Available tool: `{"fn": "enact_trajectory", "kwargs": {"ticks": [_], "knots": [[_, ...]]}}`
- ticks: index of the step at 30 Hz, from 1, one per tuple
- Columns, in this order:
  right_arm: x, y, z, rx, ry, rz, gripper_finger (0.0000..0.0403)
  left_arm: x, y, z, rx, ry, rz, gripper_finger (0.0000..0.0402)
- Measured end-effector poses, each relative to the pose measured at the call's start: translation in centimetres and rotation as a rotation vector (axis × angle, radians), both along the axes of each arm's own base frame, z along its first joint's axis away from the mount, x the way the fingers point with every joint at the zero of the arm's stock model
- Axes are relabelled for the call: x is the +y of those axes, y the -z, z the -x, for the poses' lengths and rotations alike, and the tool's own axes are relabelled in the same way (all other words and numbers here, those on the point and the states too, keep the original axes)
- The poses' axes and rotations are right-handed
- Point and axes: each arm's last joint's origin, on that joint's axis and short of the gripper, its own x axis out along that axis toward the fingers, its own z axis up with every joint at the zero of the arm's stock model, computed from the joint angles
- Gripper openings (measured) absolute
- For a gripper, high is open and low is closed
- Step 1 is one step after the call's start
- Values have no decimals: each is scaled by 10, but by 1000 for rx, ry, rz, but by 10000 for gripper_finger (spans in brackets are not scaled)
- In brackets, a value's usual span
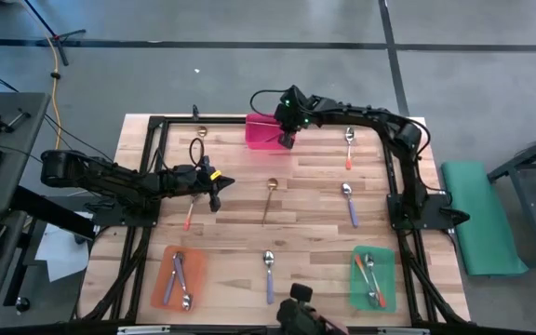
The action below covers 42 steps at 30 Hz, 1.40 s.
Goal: Sort silverware by color (type)
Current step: Put the gold spoon into the red bin, then put the purple spoon into the orange bin
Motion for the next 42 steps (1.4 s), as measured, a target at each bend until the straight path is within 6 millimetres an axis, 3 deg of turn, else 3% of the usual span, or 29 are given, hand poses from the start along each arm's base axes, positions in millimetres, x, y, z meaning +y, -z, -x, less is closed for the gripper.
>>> {"fn": "enact_trajectory", "kwargs": {"ticks": [20,30,35,42], "knots": [[-1,6,-1,-20,-3,-55,3,2,0,1,-4,-82,-3,0],[-1,5,-1,-19,-3,-45,73,8,0,2,7,-125,-37,0],[1,-10,0,-40,-28,8,68,13,0,3,6,-152,-36,0],[23,-46,-5,-129,-85,83,5,15,-1,4,2,-161,-37,1]]}}
